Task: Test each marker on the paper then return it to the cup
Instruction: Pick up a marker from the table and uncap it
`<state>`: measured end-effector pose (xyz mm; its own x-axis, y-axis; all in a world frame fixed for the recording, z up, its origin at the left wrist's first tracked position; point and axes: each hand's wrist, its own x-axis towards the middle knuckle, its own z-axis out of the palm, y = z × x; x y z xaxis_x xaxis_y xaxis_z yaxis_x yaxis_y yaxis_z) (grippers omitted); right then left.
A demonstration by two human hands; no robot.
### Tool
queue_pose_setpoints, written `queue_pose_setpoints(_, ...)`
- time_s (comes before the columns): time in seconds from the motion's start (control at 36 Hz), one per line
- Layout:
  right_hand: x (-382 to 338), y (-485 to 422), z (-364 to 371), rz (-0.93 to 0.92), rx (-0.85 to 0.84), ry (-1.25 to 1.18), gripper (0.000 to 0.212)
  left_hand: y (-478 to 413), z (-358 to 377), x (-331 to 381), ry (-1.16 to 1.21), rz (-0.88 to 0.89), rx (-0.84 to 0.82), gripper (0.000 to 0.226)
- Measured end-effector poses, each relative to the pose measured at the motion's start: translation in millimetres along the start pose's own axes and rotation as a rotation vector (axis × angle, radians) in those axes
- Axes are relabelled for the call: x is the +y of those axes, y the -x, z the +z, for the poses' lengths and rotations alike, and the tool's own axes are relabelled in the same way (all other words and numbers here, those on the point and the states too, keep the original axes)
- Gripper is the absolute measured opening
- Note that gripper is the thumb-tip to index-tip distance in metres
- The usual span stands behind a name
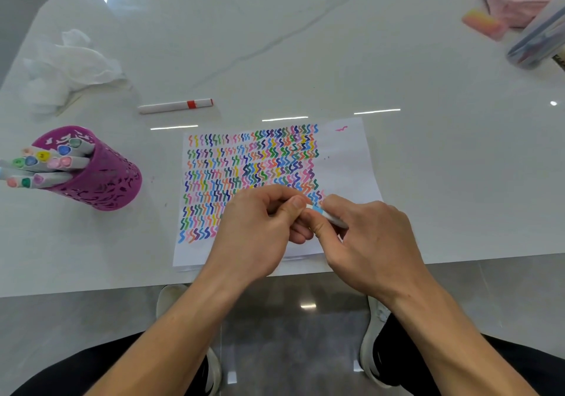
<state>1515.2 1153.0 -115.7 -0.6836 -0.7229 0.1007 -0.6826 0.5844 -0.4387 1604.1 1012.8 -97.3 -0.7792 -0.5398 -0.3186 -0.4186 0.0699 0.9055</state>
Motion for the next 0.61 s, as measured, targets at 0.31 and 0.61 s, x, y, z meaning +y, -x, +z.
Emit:
queue_pose_setpoints(0.31, 5, 1, -6, 0.105, -0.184, -0.141, 0.046, 1, 4, 2, 0.062, -0.028, 0.019, 0.014)
queue_pose_setpoints(0.61, 15, 0, -13, 0.244, -0.189, -0.463, 0.023, -4, -3, 2, -0.043, -0.031, 0.100, 0.007)
